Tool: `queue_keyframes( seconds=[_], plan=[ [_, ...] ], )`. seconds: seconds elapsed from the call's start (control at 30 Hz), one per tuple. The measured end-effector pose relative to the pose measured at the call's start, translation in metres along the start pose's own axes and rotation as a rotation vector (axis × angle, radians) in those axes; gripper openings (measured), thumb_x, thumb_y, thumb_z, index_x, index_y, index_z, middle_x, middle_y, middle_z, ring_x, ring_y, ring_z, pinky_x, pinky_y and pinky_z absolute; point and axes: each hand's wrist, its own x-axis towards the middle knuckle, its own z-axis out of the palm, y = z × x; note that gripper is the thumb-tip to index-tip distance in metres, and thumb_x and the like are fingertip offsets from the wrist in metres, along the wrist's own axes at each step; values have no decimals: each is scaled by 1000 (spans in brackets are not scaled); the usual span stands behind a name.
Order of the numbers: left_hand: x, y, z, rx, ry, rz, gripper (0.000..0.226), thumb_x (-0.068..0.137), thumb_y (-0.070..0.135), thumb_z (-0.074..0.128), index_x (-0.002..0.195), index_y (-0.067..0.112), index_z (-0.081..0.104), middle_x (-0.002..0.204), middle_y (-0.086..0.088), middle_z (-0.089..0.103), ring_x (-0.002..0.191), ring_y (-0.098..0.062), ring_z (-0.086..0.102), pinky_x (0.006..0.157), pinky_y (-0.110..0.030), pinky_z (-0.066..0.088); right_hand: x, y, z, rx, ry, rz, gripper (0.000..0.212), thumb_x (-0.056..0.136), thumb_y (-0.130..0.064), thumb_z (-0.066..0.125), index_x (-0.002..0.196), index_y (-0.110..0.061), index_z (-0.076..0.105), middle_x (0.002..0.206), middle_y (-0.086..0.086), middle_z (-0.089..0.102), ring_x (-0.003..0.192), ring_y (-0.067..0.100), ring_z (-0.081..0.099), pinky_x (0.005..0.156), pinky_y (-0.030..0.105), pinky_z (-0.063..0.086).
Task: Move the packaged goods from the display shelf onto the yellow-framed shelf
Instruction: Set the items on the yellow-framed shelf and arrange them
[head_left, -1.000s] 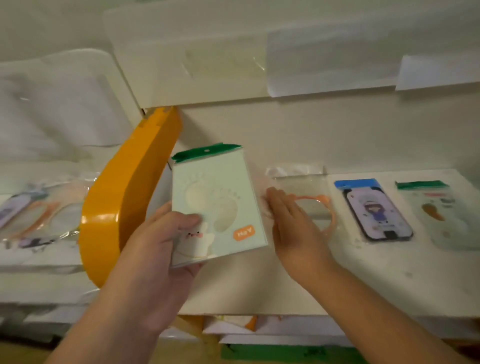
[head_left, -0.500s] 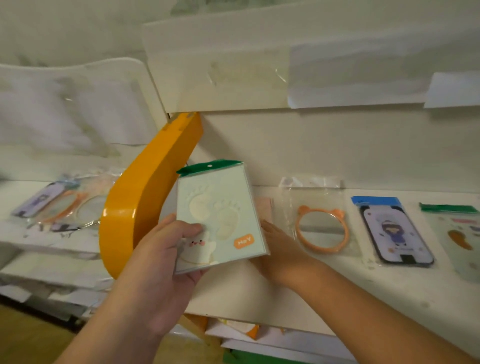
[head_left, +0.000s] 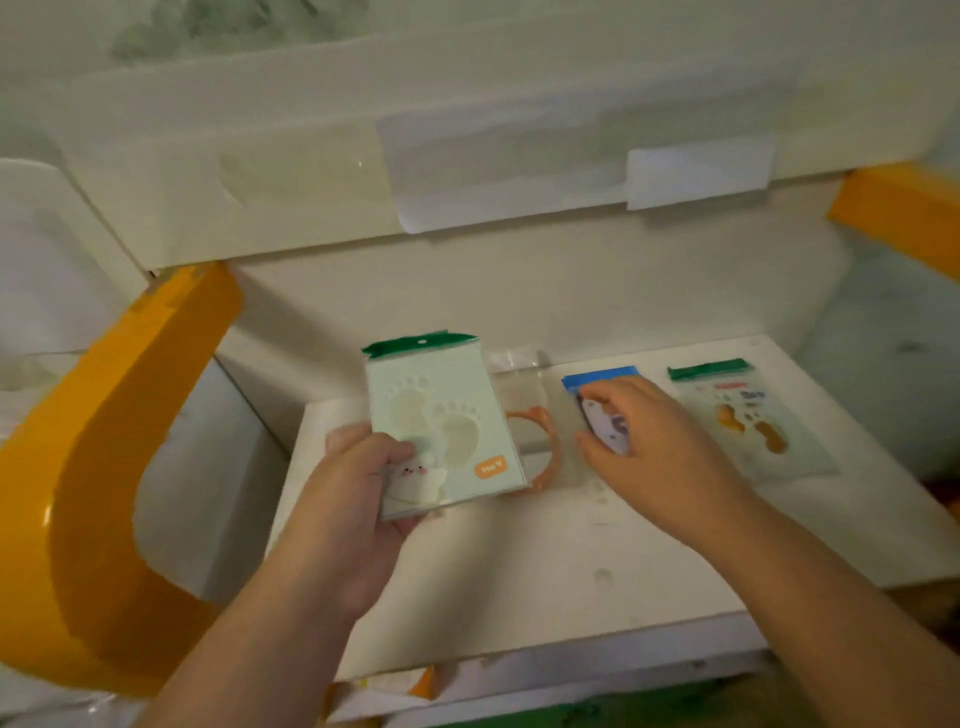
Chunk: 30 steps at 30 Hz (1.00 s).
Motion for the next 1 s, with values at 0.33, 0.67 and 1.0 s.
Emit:
queue_keyframes(
  seconds=[0.33,0.67,1.0],
  plan=[
    [36,-72,154,253,-265,-156,29,91,-6,50,115,6,60,111,-16,73,99,-34,72,80,-47,59,-87,76,-104,-173,128,351,50,91,-38,64,137,-31,44,131,-13,48,110,4,46,84,20,39],
    [51,-122,263,341,-339,-302,32,95,-12,35,114,5,55,101,-11,66,82,-25,65,76,-42,56,-135,101,-129,-201,99,431,51,92,-45,59,138,-41,38,135,-17,45,113,0,43,83,14,40],
    [21,-103,257,717,-276,-19,31,98,8,47,129,13,48,104,6,57,74,-8,46,54,-21,38,-125,109,-133,-175,78,365,43,95,-42,55,136,-39,41,130,-18,44,116,0,42,77,9,40]
  ],
)
